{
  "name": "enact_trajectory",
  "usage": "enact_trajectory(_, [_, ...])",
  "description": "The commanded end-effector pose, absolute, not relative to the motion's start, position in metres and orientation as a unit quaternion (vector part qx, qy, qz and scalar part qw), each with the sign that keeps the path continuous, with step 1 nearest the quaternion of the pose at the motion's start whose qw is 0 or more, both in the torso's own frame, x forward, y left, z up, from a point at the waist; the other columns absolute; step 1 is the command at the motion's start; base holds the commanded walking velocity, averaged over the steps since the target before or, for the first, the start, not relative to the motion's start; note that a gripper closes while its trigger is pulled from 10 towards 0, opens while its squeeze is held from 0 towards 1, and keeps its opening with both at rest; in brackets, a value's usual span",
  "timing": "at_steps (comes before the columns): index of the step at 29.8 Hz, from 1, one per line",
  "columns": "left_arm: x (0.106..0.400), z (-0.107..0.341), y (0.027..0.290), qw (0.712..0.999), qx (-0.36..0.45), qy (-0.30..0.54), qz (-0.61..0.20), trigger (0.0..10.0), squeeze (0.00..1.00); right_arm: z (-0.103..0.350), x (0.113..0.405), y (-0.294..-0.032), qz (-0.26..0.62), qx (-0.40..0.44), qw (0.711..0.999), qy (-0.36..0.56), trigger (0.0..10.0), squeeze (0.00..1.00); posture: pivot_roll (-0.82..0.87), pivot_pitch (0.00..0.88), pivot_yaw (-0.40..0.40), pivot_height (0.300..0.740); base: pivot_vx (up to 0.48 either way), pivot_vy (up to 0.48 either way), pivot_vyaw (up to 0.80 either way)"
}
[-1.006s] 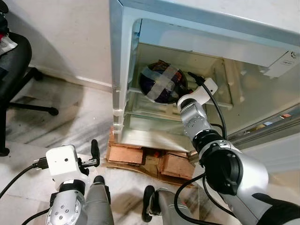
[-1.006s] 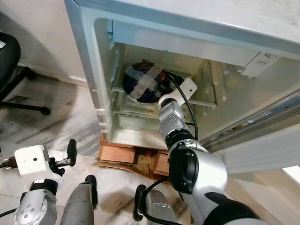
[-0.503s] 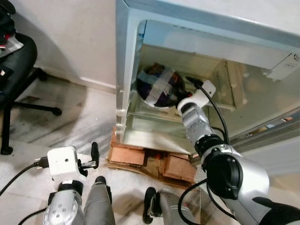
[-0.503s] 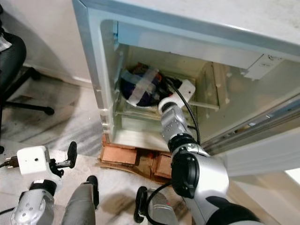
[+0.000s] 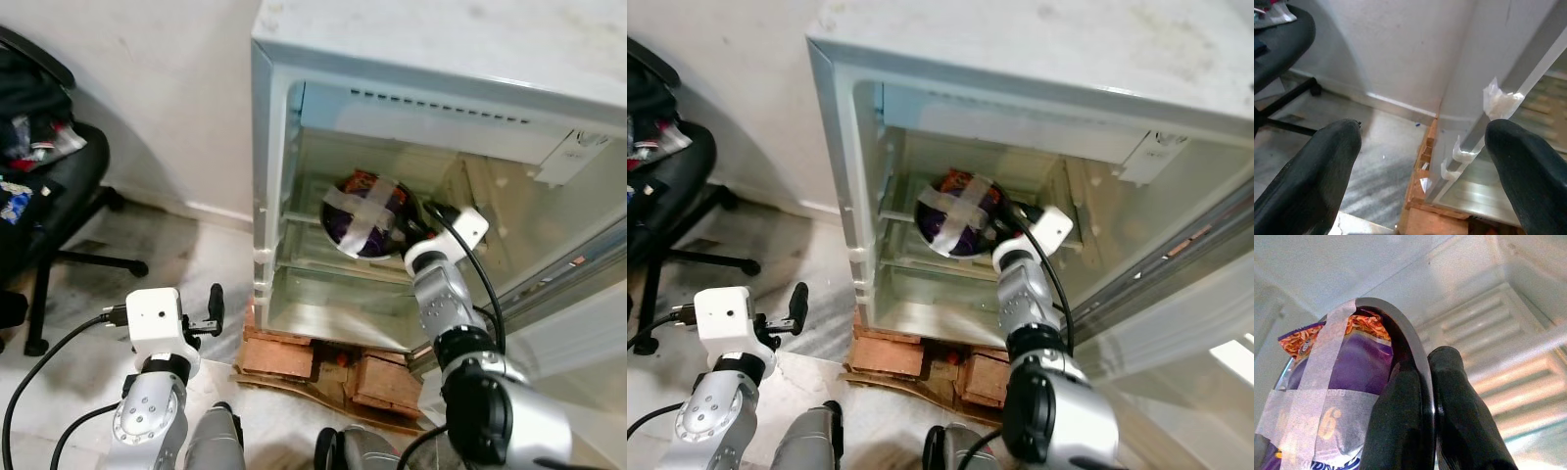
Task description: Restocking fridge
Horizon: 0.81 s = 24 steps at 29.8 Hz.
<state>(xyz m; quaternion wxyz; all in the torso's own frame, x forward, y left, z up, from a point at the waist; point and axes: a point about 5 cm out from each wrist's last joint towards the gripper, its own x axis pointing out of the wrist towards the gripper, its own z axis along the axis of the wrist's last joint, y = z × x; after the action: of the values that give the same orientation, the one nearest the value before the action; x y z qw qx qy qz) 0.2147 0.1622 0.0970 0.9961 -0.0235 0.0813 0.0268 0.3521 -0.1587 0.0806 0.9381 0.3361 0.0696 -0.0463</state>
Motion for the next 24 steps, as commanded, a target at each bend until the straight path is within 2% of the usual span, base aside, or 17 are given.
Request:
enact_trajectory(1, [0.215,0.094,0.161,0.996,-0.024,0.085,0.02,10.0,0.0,0.084,0.349,-0.162,-0.048,0.336,0.938,0.063,10.0,0.0,0.21,0.073,-0.091,0.74,0.0,0.0,0.0])
enact_trajectory(9, [0.221,0.095,0.164,0.996,-0.023,0.078,0.021,10.0,0.0,0.08,0.322,-0.166,-0.05,0.335,0.938,0.067,10.0,0.0,0.18,0.067,-0.058,0.74,0.0,0.0,0.0])
enact_trajectory(24, [0.223,0.091,0.159,0.996,-0.025,0.084,0.01,10.0,0.0,0.072,0.279,-0.175,-0.08,0.335,0.933,0.109,10.0,0.0,0.15,0.077,-0.047,0.74,0.0,0.0,0.0])
